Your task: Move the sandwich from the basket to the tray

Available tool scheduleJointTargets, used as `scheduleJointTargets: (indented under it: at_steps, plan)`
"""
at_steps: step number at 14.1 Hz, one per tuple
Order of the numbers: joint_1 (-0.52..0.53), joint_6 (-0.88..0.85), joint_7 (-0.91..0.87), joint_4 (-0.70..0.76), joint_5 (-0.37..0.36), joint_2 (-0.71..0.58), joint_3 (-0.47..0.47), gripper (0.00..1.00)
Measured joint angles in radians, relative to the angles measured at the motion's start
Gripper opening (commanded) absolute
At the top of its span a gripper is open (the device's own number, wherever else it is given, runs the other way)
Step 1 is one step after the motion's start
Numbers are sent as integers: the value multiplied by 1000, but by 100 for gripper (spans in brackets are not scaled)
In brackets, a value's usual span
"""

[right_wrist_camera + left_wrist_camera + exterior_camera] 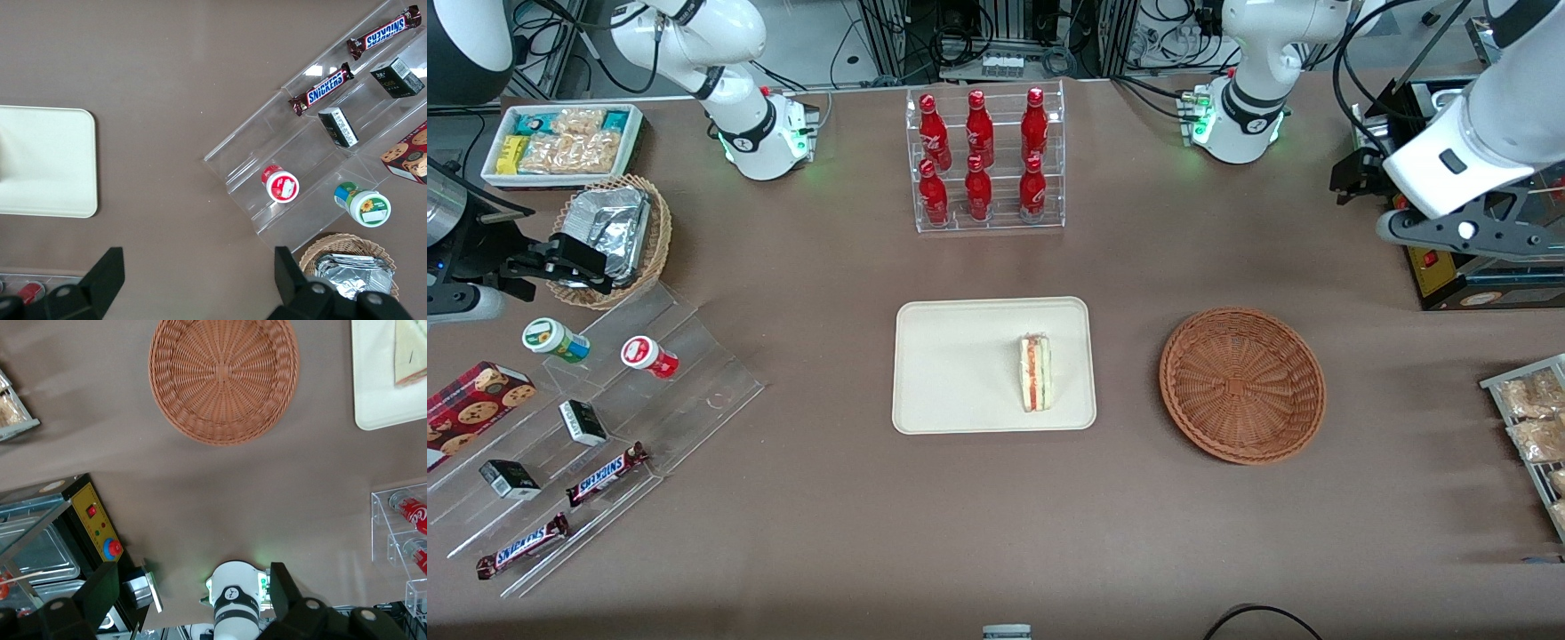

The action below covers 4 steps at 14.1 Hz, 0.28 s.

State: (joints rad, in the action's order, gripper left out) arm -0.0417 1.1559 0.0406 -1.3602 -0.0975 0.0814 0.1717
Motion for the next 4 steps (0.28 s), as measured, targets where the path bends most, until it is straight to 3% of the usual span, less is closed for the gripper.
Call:
scheduleJointTargets:
  at_steps: [4]
  plan:
    - [0,28,2,-93,1,-12,-6,100]
